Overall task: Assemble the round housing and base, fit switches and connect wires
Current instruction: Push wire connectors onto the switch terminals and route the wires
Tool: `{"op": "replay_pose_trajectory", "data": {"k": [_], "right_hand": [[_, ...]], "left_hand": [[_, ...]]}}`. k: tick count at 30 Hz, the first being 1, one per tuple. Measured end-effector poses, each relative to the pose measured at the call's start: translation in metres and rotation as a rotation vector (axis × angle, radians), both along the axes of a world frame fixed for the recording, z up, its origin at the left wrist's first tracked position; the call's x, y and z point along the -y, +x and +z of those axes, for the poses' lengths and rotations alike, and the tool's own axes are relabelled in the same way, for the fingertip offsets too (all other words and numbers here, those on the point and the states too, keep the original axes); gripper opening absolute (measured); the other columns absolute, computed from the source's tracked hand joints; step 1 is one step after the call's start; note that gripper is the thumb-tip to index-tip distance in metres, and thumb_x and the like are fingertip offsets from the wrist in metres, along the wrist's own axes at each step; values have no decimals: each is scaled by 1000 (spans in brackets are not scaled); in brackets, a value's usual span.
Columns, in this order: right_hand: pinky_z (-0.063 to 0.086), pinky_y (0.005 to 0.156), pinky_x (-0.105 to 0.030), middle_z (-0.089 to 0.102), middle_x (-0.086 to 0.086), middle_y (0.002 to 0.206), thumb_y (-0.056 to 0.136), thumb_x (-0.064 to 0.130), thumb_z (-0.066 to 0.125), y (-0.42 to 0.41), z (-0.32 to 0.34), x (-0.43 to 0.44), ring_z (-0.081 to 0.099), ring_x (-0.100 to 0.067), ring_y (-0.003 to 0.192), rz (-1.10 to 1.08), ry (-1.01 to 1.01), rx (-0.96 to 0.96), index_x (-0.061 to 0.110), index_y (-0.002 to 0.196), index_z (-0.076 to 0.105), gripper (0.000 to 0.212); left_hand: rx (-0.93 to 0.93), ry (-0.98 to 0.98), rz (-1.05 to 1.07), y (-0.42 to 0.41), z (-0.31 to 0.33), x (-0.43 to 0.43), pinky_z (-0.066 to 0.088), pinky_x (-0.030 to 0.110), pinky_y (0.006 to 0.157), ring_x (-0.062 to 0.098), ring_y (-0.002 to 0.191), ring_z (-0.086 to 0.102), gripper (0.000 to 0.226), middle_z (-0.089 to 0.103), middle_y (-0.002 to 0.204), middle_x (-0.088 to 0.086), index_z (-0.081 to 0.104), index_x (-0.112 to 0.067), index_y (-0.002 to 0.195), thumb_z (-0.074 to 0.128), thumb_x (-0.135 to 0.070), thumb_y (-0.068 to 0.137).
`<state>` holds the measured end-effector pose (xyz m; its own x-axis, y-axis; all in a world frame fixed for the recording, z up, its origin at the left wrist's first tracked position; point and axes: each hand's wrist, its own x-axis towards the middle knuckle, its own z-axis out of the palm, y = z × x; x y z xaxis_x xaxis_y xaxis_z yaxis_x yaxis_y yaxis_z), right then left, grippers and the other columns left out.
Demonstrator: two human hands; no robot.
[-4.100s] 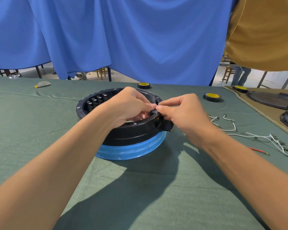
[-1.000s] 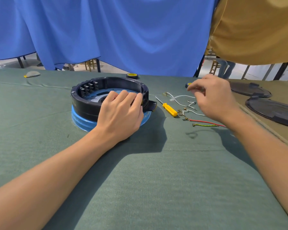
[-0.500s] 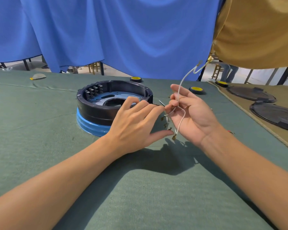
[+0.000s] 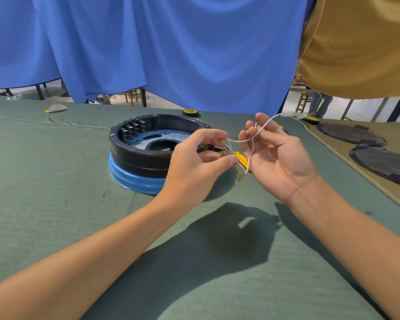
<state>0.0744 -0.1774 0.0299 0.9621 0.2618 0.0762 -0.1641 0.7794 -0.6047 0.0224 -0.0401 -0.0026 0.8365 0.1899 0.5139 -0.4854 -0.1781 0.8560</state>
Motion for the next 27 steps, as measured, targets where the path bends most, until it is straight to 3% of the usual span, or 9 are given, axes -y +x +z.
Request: {"op": "replay_pose_trajectory", "data": {"k": [4,6,8,11,13,15,17,22,27], "right_hand": [[54,86,-28,68,-9,80,91,-12,36,0,1,-2,69,-19,82,-112,-121,-25,3,89,62,30],[52,76,-26,61,-8,76,88,-13,37,1,1,-2,64,-18,74,-344,-366,-37,6,84,56,27],[46,68,-27,55,-7,85,85,-7,43,1,0,-1,56,-17,73,-598,-651,37,14,88,50,23],[46,78,-35,51,-5,107,82,0,50,-10,-3,-4,51,-14,85,-946,-885,453,18,101,46,27],[43,89,-42,46,-6,113,77,-2,53,-17,-5,-9,48,-21,102,-1134,-950,846,9,106,50,32],[37,98,-39,41,-6,121,75,-3,57,-20,-7,-16,39,-22,111,-1254,-1028,1107,3,107,55,33],[30,101,-31,42,-9,127,76,-3,59,-20,-4,-22,36,-21,112,-1294,-1103,1227,4,105,60,30],[31,101,-42,60,-8,126,82,3,57,-5,12,-27,45,-25,122,-1162,-1435,1517,6,106,66,26],[16,109,-41,66,-2,112,85,13,55,11,24,-28,53,-25,121,-1030,-1677,1362,12,111,65,28]], "left_hand": [[28,-83,68,2,7,-6,57,21,77,20,81,73,37,68,103,6,66,-19,108,77,2,80],[53,-57,116,4,10,-11,56,20,76,17,77,72,37,67,103,3,65,-16,113,75,3,82],[62,18,174,6,13,-17,58,27,82,18,79,72,39,67,107,2,64,-16,117,74,1,83],[37,76,222,7,13,-22,58,34,87,16,79,72,39,67,110,0,65,-16,119,75,-3,84],[27,84,227,7,11,-24,58,34,87,14,78,72,40,67,110,-1,65,-15,121,76,-5,84],[35,70,221,8,11,-26,57,36,88,15,80,72,40,67,111,-1,66,-15,121,76,-5,84],[58,41,224,10,12,-28,57,35,87,16,82,73,39,67,112,2,66,-17,119,76,-4,84],[98,-98,190,12,19,-38,56,25,73,11,75,72,39,66,109,5,65,-27,108,74,1,83],[135,-173,216,16,23,-48,58,25,71,11,75,71,40,68,109,8,66,-29,106,76,1,81]]}}
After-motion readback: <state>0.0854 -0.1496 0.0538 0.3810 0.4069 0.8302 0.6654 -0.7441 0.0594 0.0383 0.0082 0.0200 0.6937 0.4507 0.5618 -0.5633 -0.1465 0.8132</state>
